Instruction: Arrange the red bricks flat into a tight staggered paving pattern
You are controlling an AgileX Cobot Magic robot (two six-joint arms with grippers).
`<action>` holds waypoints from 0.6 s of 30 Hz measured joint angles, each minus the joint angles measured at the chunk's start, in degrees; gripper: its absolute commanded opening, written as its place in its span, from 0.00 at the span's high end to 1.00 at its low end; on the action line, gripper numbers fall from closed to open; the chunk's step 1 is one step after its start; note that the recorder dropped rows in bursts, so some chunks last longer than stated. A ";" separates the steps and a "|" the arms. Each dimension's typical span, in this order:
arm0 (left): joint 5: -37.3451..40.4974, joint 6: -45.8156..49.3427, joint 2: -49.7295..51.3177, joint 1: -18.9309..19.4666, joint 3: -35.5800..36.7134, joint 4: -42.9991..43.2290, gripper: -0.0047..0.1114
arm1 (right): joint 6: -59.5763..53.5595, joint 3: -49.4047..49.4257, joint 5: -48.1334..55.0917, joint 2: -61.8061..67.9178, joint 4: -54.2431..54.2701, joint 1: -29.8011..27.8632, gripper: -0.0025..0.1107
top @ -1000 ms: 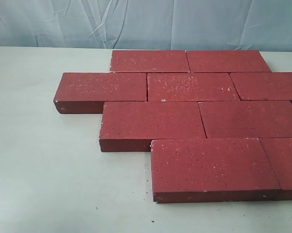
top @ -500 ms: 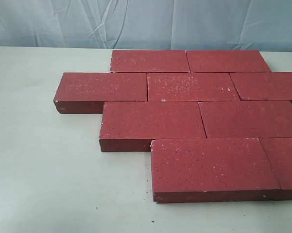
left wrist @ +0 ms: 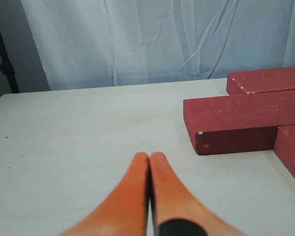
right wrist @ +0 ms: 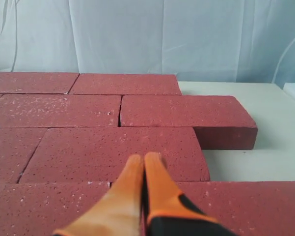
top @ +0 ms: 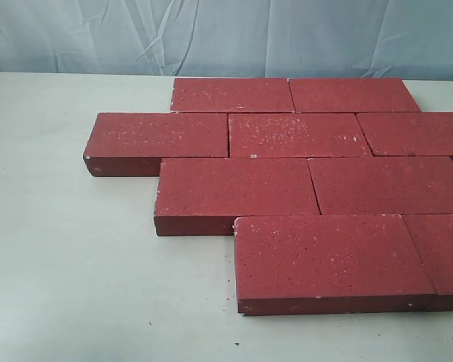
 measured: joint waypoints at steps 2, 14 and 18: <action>0.00 0.00 0.00 0.00 0.00 0.00 0.96 | 1.46 0.13 0.67 0.00 -0.16 0.00 0.99; 0.00 0.00 0.00 0.00 0.00 0.00 0.96 | 2.35 0.13 1.36 0.00 -0.82 0.00 0.99; 0.00 0.00 0.00 0.00 0.00 0.00 0.96 | 2.35 0.13 1.48 0.00 -0.82 0.00 0.99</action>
